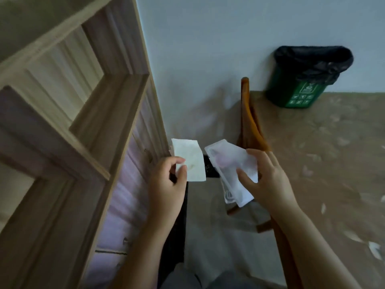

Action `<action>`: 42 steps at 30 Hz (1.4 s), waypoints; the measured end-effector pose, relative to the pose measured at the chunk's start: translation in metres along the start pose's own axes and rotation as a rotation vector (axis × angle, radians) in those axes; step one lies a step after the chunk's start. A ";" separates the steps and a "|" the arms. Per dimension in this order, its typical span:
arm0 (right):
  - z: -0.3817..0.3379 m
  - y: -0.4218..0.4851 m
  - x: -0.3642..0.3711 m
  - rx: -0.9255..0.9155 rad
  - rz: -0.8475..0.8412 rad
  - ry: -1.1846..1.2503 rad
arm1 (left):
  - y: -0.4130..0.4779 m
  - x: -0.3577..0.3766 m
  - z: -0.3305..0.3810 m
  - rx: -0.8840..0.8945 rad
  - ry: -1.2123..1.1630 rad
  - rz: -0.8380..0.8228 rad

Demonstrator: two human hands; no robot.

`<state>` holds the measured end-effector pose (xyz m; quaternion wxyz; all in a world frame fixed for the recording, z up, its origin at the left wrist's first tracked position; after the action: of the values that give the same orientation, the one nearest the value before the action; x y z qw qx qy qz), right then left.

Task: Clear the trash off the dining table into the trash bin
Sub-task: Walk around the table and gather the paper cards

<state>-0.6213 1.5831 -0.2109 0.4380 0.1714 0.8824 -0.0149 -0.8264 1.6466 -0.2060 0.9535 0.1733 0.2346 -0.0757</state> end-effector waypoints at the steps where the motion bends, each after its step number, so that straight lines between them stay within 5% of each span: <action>1: -0.001 0.008 0.000 0.019 0.017 0.000 | 0.014 0.004 -0.004 0.011 -0.009 -0.022; 23: 0.125 0.254 -0.107 0.242 0.413 -0.052 | 0.330 0.207 0.038 0.303 -0.105 -0.290; 42: 0.245 0.429 -0.220 0.531 0.748 -0.039 | 0.499 0.343 0.098 0.508 -0.265 -0.534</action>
<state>-0.1752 1.8800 -0.1369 0.3708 0.5841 0.7171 -0.0845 -0.3719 2.0521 -0.1400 0.8490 0.3256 0.1201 -0.3985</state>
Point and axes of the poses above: each hand's wrist, its own y-axis towards the middle knuckle, its own x-axis out of the palm, z = x × y, the point moved 3 cm from there along y, towards the middle knuckle, and after that the axes turned 9 degrees about -z, right-handed, at the moved point
